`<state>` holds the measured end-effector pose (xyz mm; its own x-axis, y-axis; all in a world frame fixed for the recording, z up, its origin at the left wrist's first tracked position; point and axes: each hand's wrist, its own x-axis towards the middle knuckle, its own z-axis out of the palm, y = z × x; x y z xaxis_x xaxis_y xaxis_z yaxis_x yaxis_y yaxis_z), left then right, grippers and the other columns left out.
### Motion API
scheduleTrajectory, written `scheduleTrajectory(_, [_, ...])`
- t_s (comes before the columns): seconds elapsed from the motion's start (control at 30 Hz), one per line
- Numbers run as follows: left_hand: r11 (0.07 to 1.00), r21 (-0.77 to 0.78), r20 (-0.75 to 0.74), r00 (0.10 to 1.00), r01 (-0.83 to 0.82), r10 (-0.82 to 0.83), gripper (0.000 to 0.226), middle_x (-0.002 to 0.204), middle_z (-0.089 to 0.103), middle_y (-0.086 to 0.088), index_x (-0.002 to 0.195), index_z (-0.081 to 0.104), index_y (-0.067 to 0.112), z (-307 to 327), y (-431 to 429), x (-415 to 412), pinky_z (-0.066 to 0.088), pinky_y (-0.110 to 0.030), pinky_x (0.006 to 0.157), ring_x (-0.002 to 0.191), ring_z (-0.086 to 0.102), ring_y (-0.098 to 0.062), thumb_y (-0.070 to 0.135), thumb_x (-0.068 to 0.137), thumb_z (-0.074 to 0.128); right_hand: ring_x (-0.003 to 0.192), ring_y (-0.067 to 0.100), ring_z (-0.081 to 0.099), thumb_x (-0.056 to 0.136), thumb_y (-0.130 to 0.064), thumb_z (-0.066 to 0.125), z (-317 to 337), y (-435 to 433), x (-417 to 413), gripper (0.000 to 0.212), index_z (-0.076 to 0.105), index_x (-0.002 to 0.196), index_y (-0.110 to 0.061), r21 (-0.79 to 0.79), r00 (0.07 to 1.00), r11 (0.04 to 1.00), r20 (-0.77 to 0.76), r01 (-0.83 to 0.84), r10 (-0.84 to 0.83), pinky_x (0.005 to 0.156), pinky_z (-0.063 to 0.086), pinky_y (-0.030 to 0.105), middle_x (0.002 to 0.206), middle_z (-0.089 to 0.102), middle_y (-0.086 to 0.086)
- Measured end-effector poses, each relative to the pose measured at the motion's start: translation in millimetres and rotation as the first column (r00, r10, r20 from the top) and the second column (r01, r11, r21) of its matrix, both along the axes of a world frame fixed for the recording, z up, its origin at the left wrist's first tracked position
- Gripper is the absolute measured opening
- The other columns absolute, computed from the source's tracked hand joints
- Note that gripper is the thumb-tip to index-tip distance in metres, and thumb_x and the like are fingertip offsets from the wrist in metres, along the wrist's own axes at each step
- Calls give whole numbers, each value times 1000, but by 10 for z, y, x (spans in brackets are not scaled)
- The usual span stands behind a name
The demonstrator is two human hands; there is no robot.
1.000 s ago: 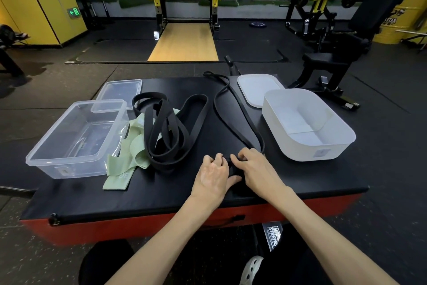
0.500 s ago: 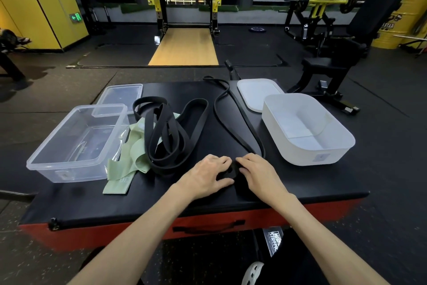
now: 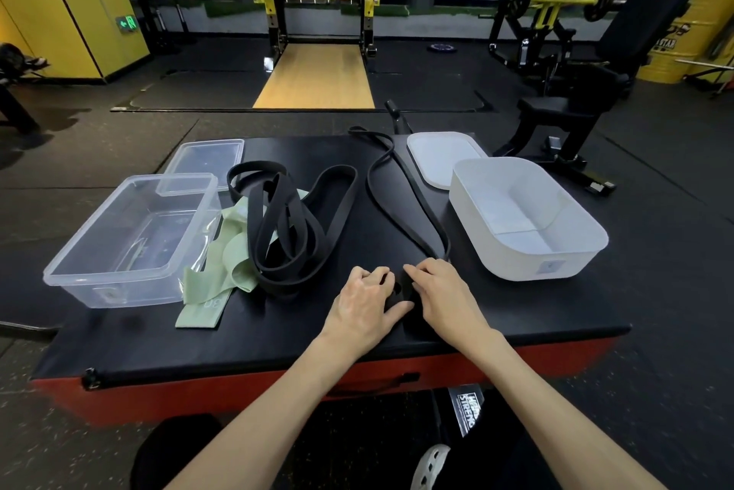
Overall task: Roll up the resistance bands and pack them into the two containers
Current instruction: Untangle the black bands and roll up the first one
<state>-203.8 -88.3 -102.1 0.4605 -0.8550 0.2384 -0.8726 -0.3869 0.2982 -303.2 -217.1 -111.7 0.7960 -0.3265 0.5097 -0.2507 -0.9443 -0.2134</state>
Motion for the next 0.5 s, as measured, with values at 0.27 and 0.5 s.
scheduleTrajectory(0.27, [998, -7, -49, 997, 64, -64, 61, 145, 39, 8, 138, 44, 14, 6, 48, 26, 44, -27, 97, 128, 33, -17, 53, 92, 49, 60, 25, 54, 69, 7, 74, -21, -59, 41, 31, 73, 99, -2, -23, 998, 998, -31, -62, 61, 61, 46, 32, 75, 58, 6])
scheduleTrajectory(0.5, [915, 148, -185, 920, 375, -347, 72, 158, 21, -1, 151, 22, 16, 160, 42, 362, 16, -25, 117, 145, 16, -15, 40, 93, 57, 63, 24, 51, 73, 6, 69, -29, -57, 37, 34, 71, 105, -3, -46, 997, 997, -43, -67, 65, 66, 35, 26, 77, 55, 4])
